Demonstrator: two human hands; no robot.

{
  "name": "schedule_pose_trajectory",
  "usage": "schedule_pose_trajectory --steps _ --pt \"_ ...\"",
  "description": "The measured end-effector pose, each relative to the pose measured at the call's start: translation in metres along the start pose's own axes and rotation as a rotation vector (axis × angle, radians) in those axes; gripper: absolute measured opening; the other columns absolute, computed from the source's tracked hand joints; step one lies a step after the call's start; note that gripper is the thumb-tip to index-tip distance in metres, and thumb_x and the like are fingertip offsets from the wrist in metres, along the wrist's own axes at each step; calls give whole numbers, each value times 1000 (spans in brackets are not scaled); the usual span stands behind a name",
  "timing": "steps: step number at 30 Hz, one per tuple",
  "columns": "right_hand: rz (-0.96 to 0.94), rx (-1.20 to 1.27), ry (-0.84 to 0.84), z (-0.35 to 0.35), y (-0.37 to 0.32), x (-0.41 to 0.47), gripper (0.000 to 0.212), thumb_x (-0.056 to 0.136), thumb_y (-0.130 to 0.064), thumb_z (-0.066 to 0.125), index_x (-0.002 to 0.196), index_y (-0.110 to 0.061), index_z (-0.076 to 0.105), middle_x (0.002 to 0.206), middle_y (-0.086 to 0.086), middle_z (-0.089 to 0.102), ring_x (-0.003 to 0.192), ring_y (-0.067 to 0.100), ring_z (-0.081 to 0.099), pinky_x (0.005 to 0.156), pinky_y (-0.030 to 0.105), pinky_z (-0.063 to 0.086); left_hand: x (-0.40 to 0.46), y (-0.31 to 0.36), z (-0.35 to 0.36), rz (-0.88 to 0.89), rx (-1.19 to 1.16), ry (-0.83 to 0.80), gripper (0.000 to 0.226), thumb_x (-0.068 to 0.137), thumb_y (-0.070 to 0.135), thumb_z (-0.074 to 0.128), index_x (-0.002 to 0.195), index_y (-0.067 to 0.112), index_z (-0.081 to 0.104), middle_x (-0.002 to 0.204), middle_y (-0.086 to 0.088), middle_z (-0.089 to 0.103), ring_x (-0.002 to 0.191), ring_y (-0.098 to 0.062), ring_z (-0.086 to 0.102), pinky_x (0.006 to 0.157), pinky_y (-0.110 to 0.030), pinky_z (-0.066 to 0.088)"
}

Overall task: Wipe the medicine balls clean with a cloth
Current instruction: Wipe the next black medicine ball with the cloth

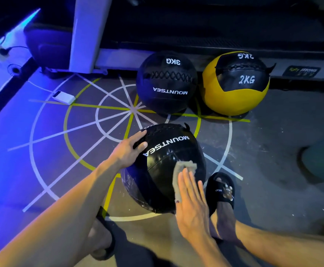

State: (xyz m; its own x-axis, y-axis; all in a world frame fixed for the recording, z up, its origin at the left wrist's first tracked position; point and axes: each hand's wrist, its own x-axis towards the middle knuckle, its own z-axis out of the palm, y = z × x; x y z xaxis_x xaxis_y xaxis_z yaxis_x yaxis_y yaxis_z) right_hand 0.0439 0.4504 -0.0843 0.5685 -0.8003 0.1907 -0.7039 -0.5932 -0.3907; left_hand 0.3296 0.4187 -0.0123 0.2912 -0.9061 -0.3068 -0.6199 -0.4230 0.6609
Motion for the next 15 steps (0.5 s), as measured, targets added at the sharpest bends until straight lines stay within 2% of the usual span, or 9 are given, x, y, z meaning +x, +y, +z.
schedule_pose_trajectory --steps 2,4,6,8,10,11,13,15 --pt "274 87 16 9 17 14 54 105 -19 19 153 -4 39 167 6 18 156 19 15 126 37 15 -2 -5 -3 0 -15 -1 56 106 44 47 159 35 33 165 8 32 151 -21 32 118 -33 25" --pt "564 343 68 6 27 31 47 111 -25 26 153 -11 42 166 1 25 153 18 24 120 20 17 -7 -8 -6 -18 -43 -7 55 106 42 49 158 35 34 163 6 37 149 -21 36 115 -31 27" --pt "637 545 57 -4 30 40 47 109 -22 37 155 -17 37 163 -4 32 150 15 30 112 14 19 -10 -13 -10 -58 -95 -27 55 105 42 51 157 38 34 162 7 37 149 -21 35 117 -34 27" --pt "686 659 97 -7 19 46 48 108 -33 39 153 -16 42 159 -1 40 146 19 38 112 20 28 -12 -14 -15 -126 -188 -57 58 102 50 56 156 45 34 164 11 32 152 -19 29 121 -37 22" --pt "652 623 181 -7 -12 50 68 103 -59 32 153 -14 43 160 3 40 146 25 39 117 38 35 -14 -13 -14 -155 -222 -62 71 93 65 62 155 50 31 166 14 29 152 -18 29 124 -41 21" --pt "591 601 220 -3 -34 45 69 102 -57 29 156 -14 35 164 2 32 150 26 33 119 44 33 -14 -13 -12 -151 -208 -56 76 90 68 63 156 51 29 166 15 27 151 -18 29 125 -43 22" --pt "340 466 263 7 -73 29 61 105 -34 34 159 -6 25 168 8 20 154 29 20 124 45 25 -16 -14 -9 -161 -203 -37 79 89 69 64 156 51 26 166 16 27 152 -19 29 125 -44 21" --pt "122 269 190 12 -89 8 59 103 -25 35 155 3 28 165 18 22 153 35 21 123 45 23 -18 -23 -8 -164 -237 -28 90 77 80 66 155 54 27 163 16 34 150 -18 33 125 -47 24"
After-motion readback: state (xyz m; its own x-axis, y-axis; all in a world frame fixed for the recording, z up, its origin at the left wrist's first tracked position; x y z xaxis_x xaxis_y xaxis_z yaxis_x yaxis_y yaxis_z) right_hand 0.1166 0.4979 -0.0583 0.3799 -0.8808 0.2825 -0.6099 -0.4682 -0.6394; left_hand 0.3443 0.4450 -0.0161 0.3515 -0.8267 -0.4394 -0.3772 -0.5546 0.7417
